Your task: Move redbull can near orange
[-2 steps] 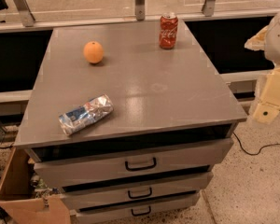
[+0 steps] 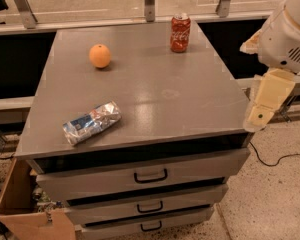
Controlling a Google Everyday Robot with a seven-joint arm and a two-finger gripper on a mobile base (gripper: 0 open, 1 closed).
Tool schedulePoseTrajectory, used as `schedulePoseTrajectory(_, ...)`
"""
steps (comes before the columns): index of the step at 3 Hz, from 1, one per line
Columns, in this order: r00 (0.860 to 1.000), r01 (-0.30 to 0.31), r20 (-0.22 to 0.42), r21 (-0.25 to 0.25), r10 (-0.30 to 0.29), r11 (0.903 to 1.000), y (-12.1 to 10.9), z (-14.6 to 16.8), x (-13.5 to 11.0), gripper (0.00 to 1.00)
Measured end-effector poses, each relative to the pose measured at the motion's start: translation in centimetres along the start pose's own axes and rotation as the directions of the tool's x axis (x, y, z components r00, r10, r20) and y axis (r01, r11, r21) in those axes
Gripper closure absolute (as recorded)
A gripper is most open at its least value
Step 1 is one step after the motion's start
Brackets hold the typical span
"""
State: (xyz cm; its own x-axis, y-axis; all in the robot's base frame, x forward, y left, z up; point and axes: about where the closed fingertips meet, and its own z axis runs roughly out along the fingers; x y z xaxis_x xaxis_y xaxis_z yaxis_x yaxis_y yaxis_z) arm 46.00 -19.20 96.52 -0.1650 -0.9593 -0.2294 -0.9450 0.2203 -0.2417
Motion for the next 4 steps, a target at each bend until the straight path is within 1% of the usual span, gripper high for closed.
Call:
schedulePoseTrajectory(1,0.993,0.094,0.073,-0.031,-0.092,0.9951,-1.1,3.8,-3.6,0.0)
schedulePoseTrajectory(2,0.968,0.204,0.161,-0.052,-0.194,0.9776,-1.7,7.0,-8.0,0.0)
schedulePoseTrajectory(3,0.92,0.324,0.253,-0.064,-0.299,0.9439,-1.2,10.4,-13.4,0.0)
schedulePoseTrajectory(4,0.878,0.399,0.319,-0.077,-0.356,0.9138,-0.7,13.6,-18.0,0.0)
